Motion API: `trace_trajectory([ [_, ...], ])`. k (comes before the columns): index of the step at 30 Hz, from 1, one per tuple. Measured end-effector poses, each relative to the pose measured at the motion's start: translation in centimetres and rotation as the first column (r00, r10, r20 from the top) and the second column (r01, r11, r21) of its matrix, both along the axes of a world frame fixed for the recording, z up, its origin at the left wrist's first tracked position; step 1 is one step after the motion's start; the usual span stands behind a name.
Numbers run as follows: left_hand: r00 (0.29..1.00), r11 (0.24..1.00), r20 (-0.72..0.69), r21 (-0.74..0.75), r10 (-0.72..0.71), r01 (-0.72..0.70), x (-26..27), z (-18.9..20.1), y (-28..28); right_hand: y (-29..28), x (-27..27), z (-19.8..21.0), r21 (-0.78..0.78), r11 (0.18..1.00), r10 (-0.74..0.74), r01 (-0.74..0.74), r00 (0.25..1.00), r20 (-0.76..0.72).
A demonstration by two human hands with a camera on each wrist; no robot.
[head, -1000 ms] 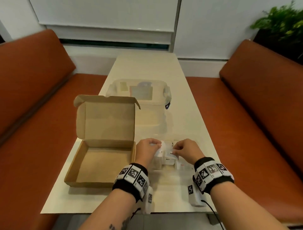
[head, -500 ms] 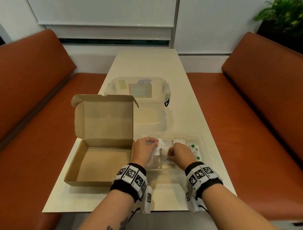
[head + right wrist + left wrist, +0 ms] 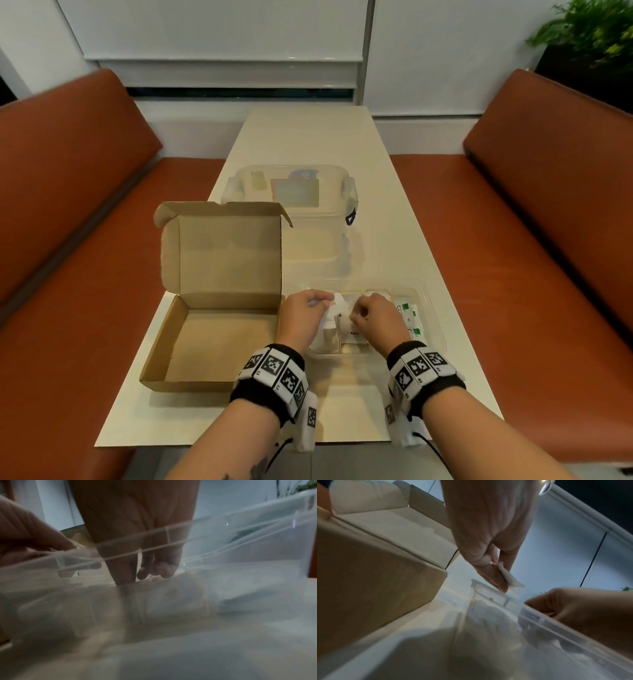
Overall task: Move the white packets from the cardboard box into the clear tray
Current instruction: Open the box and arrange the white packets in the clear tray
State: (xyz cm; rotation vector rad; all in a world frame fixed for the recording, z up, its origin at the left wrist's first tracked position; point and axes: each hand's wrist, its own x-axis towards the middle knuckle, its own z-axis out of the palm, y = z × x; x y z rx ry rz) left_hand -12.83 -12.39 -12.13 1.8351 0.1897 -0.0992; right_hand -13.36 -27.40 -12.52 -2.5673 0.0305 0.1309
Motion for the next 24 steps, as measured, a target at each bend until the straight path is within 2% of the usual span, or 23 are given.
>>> trace_trajectory([
  [3, 1.000, 1.000, 0.005, -0.023, -0.021, 0.021, 0.0, 0.4, -0.5, 0.1, 0.3, 1.3, 0.330, 0.930, -0.154, 0.161, 0.987, -0.046],
  [5, 0.998, 0.999, 0.023, 0.002, -0.050, 0.050, 0.0, 0.7, -1.0, -0.1, 0.3, 2.0, 0.451, 0.869, -0.176, 0.202, 0.979, -0.099],
  [8, 0.996, 0.996, 0.020, 0.018, -0.092, 0.092, -0.1, 1.0, -1.7, -1.1, 0.4, 2.5, 0.520, 0.825, -0.188, 0.220, 0.976, -0.115],
  [13, 0.995, 0.993, -0.017, -0.056, -0.102, 0.101, 0.1, 0.7, -3.1, -3.6, 0.4, 3.2, 0.601, 0.749, -0.289, 0.278, 0.954, -0.081],
  [15, 0.996, 0.994, -0.022, -0.061, -0.089, 0.088, 0.4, 0.3, -3.3, -4.8, 0.4, 3.6, 0.595, 0.758, -0.291, 0.267, 0.955, -0.058],
  [18, 0.997, 0.996, -0.030, -0.052, -0.072, 0.071, 0.7, -0.2, -3.5, -6.2, 0.3, 4.1, 0.434, 0.882, -0.188, 0.183, 0.982, -0.032],
  [20, 0.998, 0.997, -0.023, -0.029, -0.065, 0.065, 0.9, -0.4, -3.7, -6.5, 0.2, 4.2, 0.290, 0.952, -0.075, 0.095, 0.994, -0.079],
  [22, 0.997, 0.997, -0.014, -0.012, -0.070, 0.070, 1.0, -0.4, -3.9, -6.4, 0.1, 4.0, 0.183, 0.983, 0.008, 0.017, 0.991, -0.130],
  [24, 0.997, 0.997, -0.009, 0.007, -0.081, 0.081, 1.0, -0.5, -4.0, -6.1, -0.1, 3.6, 0.146, 0.989, 0.046, -0.024, 0.988, -0.150],
])
